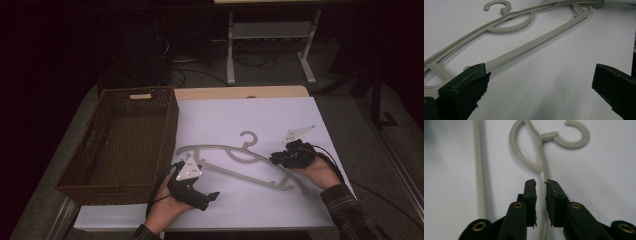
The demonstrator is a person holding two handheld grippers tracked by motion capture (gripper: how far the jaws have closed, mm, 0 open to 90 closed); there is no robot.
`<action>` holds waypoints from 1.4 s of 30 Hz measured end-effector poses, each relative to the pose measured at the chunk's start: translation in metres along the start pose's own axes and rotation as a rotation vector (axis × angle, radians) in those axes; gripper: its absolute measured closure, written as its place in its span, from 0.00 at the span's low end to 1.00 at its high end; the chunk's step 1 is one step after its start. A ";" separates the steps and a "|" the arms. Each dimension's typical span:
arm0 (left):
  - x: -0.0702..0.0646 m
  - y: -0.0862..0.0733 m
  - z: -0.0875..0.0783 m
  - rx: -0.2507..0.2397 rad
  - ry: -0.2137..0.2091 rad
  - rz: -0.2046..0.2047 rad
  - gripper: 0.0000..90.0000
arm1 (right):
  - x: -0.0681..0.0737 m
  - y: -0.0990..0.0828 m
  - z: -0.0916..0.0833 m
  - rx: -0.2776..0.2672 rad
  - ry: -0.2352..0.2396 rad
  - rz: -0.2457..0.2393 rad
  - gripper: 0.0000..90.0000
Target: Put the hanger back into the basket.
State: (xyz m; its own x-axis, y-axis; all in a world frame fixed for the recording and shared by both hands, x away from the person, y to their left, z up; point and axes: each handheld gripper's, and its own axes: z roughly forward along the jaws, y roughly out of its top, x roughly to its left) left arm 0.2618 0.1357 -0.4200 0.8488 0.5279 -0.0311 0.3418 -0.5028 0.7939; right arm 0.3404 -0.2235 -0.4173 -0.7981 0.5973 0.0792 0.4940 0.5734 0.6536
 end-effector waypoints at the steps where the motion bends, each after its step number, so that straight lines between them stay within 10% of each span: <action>1: 0.000 0.000 0.000 0.001 -0.001 0.004 0.00 | 0.003 -0.003 -0.004 0.008 0.000 0.000 0.91; 19: 0.000 0.001 0.001 -0.003 -0.002 0.004 0.00 | 0.018 -0.053 -0.029 0.152 -0.075 0.050 0.99; 42: 0.002 0.008 0.011 0.023 -0.023 -0.006 0.00 | -0.065 -0.066 -0.047 0.106 -0.290 0.164 0.99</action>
State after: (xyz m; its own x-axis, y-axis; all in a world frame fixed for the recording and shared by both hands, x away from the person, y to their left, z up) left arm 0.2706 0.1256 -0.4203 0.8555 0.5154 -0.0501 0.3559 -0.5150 0.7798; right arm 0.3432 -0.3267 -0.4305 -0.5815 0.8120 -0.0508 0.6525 0.5028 0.5670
